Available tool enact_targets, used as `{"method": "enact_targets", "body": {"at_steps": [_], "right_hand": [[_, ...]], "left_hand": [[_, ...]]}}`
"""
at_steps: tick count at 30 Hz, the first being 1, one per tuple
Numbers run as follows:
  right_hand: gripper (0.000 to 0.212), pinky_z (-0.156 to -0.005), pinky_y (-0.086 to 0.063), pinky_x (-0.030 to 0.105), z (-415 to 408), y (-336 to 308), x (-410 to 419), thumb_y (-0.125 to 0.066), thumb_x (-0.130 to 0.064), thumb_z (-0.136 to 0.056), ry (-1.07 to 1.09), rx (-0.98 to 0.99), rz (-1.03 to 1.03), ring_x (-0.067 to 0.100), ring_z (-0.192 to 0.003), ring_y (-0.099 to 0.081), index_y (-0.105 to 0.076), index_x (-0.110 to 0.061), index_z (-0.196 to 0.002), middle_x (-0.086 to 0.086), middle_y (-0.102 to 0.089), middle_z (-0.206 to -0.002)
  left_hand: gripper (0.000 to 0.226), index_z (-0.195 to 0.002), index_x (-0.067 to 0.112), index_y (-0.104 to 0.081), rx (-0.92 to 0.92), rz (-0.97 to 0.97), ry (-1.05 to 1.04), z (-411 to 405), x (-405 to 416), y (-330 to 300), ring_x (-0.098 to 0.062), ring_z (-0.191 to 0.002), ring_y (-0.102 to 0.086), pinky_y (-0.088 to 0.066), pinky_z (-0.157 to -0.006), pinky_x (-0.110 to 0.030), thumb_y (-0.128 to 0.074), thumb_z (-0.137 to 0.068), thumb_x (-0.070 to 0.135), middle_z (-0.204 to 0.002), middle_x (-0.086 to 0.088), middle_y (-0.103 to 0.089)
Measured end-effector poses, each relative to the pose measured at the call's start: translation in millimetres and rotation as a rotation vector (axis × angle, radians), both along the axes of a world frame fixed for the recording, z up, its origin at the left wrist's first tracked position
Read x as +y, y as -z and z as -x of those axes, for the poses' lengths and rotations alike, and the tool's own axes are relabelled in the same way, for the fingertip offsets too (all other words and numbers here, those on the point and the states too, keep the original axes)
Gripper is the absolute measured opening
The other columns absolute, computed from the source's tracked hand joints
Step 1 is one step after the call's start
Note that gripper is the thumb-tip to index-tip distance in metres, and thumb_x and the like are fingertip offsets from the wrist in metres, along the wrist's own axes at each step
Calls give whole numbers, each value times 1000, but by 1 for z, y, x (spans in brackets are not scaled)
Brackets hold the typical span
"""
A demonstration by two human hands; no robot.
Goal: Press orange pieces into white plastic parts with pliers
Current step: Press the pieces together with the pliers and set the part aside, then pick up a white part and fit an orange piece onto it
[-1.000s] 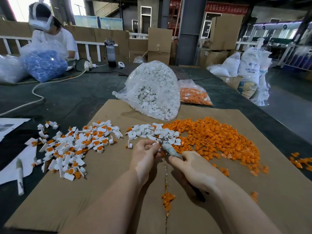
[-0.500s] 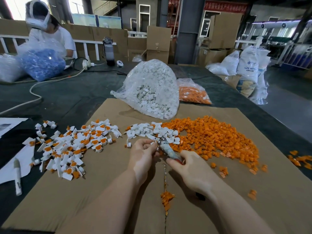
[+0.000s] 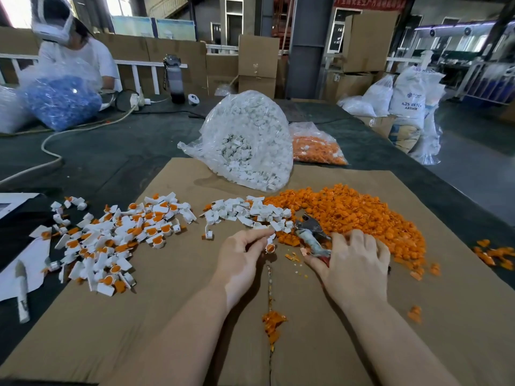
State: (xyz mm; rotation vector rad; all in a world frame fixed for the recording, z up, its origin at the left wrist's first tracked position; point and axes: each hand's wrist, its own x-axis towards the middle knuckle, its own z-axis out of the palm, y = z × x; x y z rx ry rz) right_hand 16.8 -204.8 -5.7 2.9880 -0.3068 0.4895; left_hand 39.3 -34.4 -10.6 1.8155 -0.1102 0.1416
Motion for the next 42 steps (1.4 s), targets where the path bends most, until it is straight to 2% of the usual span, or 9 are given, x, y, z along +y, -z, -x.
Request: {"method": "enact_targets", "body": {"at_steps": [3, 6, 10, 18, 21, 28, 33, 38, 42], "right_hand": [[37, -86, -43, 43, 0, 3, 14, -72, -30, -79, -316, -227, -236, 29, -99, -57, -65, -10, -110, 11, -62, -105], [25, -76, -52, 34, 2, 5, 33, -74, -2, -75, -584, -322, -426, 25, -86, -63, -70, -8, -99, 7, -66, -89], [15, -68, -54, 34, 3, 7, 39, -74, 1, -75, -655, -325, -551, 23, -77, -63, -71, -7, -87, 5, -66, -80], [4, -72, -48, 28, 2, 10, 38, -65, -6, -85, -550, -284, -706, 14, -82, -59, -68, -8, -84, 0, -65, -82], [7, -74, -46, 22, 3, 11, 38, -64, -7, -85, -547, -285, -692, 11, -85, -58, -70, -9, -88, -1, -66, -85], [2, -74, -39, 18, 1, 13, 37, -69, -8, -81, -539, -278, -632, 14, -84, -56, -68, -9, -81, -2, -63, -81], [15, -69, -46, 38, -3, 17, 36, -77, -7, -74, -413, -398, -443, 27, -81, -61, -71, -9, -87, 5, -66, -84], [29, -67, -47, 43, -7, 21, 39, -82, 0, -63, -291, -428, -284, 32, -80, -61, -71, -7, -89, 10, -64, -89], [40, -71, -47, 46, -9, 22, 41, -82, 1, -60, -233, -351, -221, 33, -87, -61, -72, -12, -96, 13, -64, -99]], "left_hand": [[23, -107, 19, -70, -27, -49, 12, -2, -1, 1, 22, -82, -49, -30, -70, 9, -54, -93, 10, -92, 22, -58], [22, -107, 16, -69, -57, -87, 30, -1, -1, 1, 15, -85, -53, -33, -72, 6, -54, -92, 8, -94, 14, -61], [23, -110, 22, -67, -24, -103, 44, 1, 2, 1, 3, -97, -54, -33, -76, 6, -54, -93, 13, -102, 14, -61], [40, -111, 23, -65, 8, -113, 147, 4, 0, 1, -9, -70, -57, -46, -68, -11, -72, -77, 4, -88, -5, -67], [31, -105, 25, -66, -22, -180, 129, 4, -1, 2, -14, -80, -61, -49, -74, -19, -74, -78, 12, -90, 2, -69], [28, -103, 30, -64, -68, -228, 126, 6, -4, 1, 3, -76, -54, -37, -65, -2, -72, -80, 16, -88, 10, -64], [25, -110, 27, -64, -94, -328, 19, 1, -2, 6, -6, -91, -50, -32, -69, -6, -63, -88, 17, -97, 10, -55], [23, -112, 20, -65, -75, -460, -225, -9, 9, 8, -12, -108, -36, -22, -82, -13, -57, -91, 16, -108, 3, -48], [22, -114, 27, -62, -88, -732, -304, -15, 29, 11, -16, -138, -17, -16, -110, -33, -54, -94, 22, -147, 2, -32]]}}
